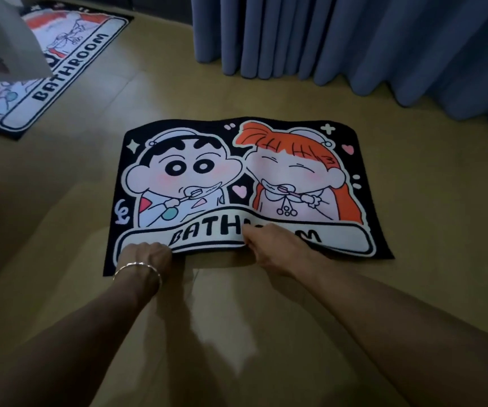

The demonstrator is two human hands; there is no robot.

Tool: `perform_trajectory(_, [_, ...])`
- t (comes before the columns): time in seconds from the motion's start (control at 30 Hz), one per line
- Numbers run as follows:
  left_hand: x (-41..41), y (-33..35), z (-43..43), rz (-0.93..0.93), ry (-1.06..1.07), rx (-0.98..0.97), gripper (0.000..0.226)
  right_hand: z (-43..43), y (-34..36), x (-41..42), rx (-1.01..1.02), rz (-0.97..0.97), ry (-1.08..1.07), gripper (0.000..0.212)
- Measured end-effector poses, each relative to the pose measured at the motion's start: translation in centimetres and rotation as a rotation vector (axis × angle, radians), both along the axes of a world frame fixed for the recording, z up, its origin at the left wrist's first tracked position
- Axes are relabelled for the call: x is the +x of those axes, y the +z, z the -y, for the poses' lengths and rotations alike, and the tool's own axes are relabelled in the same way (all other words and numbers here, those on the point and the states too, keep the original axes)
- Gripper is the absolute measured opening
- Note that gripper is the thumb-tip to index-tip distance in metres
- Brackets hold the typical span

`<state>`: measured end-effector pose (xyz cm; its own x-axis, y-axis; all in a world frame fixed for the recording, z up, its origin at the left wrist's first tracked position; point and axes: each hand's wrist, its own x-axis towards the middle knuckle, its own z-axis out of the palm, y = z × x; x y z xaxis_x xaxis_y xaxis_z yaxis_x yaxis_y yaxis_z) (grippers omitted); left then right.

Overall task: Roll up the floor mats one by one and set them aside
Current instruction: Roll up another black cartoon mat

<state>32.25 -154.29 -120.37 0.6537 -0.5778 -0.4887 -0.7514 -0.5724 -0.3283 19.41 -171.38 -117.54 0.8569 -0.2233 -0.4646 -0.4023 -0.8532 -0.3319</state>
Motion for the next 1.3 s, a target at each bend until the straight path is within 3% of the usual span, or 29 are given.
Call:
perform_trajectory(0.2, [-3.2, 0.2, 0.1, -0.167, -0.031, 0.137, 0.03, -0.3, -0.4, 3.3, -0.05, 0.068, -0.156, 0.029])
perform_trajectory(0.33, [-5.9, -0.6, 1.1, -0.496, 0.173, -0.038, 0.044, -0.9, 0.0, 6.0, -0.021, 0.173, -0.193, 0.025])
perform_trajectory(0.43, [-8.3, -0.7, 2.7, -0.697, 0.218, -0.124, 0.038, -1.3, 0.1, 7.2, 0.03, 0.175, -0.291, 0.025])
perform_trajectory(0.53, [-9.9, -0.9, 3.7, -0.786, 0.251, -0.355, 0.034, -0.2, -0.3, 7.8, 0.029, 0.142, -0.44, 0.039])
perform_trajectory(0.63, [-9.8, -1.1, 3.6, -0.786, 0.134, -0.394, 0.048, 1.1, -1.5, 7.2, -0.036, -0.007, -0.452, 0.064])
perform_trajectory(0.67, [-9.1, -1.3, 3.3, -0.74, 0.088, -0.382, 0.053, 1.4, -1.9, 6.9, -0.069, -0.04, -0.429, 0.066])
perform_trajectory(0.73, [-7.5, -1.7, 2.2, -0.601, -0.001, -0.405, 0.058, 1.2, -2.7, 6.1, -0.116, -0.035, -0.315, 0.047])
perform_trajectory(0.83, [-4.5, -2.4, -0.3, -0.456, -0.022, -0.406, 0.061, -1.2, -3.7, 5.0, -0.146, -0.034, -0.004, 0.026])
perform_trajectory(0.93, [-2.2, -3.1, -3.5, -0.397, -0.019, -0.354, 0.061, -5.3, -4.3, 4.1, -0.105, 0.007, 0.258, 0.028])
perform_trajectory(1.07, [-1.3, -3.0, -7.3, -0.296, 0.146, -0.452, 0.036, -11.1, -5.3, 2.8, -0.01, -0.024, 0.566, 0.047])
perform_trajectory(1.2, [-0.3, -2.4, -9.1, -0.343, 0.222, -0.348, 0.023, -14.4, -6.3, 1.1, -0.011, 0.008, 0.752, 0.062])
perform_trajectory(1.3, [0.1, -2.5, -8.6, -0.452, 0.211, -0.254, 0.013, -14.6, -6.3, 0.8, 0.002, 0.031, 0.791, 0.04])
